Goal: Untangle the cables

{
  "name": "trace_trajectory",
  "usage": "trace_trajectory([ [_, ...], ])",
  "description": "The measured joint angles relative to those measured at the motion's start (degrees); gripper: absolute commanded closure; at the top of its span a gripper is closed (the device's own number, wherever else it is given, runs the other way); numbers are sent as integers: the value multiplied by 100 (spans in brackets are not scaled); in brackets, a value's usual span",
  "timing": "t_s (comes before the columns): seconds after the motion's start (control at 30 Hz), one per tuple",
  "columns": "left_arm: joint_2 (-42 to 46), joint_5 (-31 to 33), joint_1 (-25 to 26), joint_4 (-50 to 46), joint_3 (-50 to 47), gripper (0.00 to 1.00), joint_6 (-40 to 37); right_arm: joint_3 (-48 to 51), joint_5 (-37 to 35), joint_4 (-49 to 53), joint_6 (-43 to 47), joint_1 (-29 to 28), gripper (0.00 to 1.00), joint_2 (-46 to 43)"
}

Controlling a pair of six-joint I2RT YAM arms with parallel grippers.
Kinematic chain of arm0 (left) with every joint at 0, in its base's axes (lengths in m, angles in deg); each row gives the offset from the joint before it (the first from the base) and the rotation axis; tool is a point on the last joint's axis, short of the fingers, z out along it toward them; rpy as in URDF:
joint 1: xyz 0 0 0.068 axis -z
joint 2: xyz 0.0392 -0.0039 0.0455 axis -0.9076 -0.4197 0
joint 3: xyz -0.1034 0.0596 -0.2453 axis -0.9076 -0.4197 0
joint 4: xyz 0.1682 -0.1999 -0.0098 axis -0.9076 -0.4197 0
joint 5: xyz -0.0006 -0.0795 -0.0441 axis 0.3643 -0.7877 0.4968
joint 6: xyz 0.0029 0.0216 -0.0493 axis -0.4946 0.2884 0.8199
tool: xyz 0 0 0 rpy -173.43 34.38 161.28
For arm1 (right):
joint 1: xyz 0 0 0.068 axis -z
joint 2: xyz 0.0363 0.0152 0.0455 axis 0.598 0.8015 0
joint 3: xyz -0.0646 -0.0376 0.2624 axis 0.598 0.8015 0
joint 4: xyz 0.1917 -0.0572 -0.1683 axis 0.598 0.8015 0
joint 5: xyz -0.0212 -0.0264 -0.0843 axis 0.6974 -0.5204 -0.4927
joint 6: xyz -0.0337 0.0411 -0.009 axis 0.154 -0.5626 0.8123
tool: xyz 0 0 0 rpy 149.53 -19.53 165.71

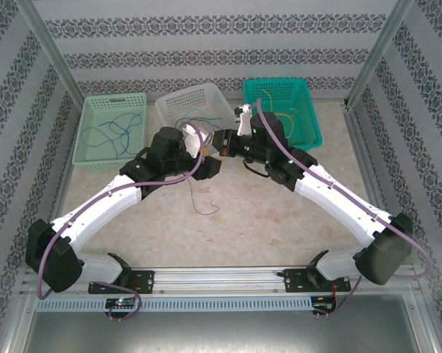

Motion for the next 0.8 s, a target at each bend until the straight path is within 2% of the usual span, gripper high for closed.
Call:
trace_trajectory([
  [0.03,-17,35,0,0,9,59,-42,-4,9,4,-15,13,100,11],
  [0.13,-20,127,0,-2,9,97,-101,-9,52,11,-35,24,100,26],
  [0.2,-15,247,11,0,9,100,-146,-9,70,17,-50,39,97,26],
  [0.23,-15,295,13,-2,9,100,-166,-9,101,26,-52,61,87,26],
  [0.27,-15,358,28,-4,9,100,-195,-9,101,37,-55,63,68,26],
  [0.3,-4,413,33,-9,11,100,-223,-9,57,87,-68,94,42,26],
  [0.33,20,481,33,-48,28,100,-251,-7,46,149,-85,131,12,26],
  [0.37,57,544,33,-98,57,100,-278,-7,24,201,-68,177,2,26],
  [0.53,310,984,-59,-498,243,100,-428,2,-146,293,168,291,2,26],
  [0.6,363,1097,-256,-715,350,100,-496,15,-144,295,243,348,2,22],
  [0.67,374,1174,-686,-981,544,100,-555,94,-155,315,350,411,2,9],
  [0.8,310,1235,-2022,-1436,1193,100,-623,352,-234,553,608,634,2,-61],
])
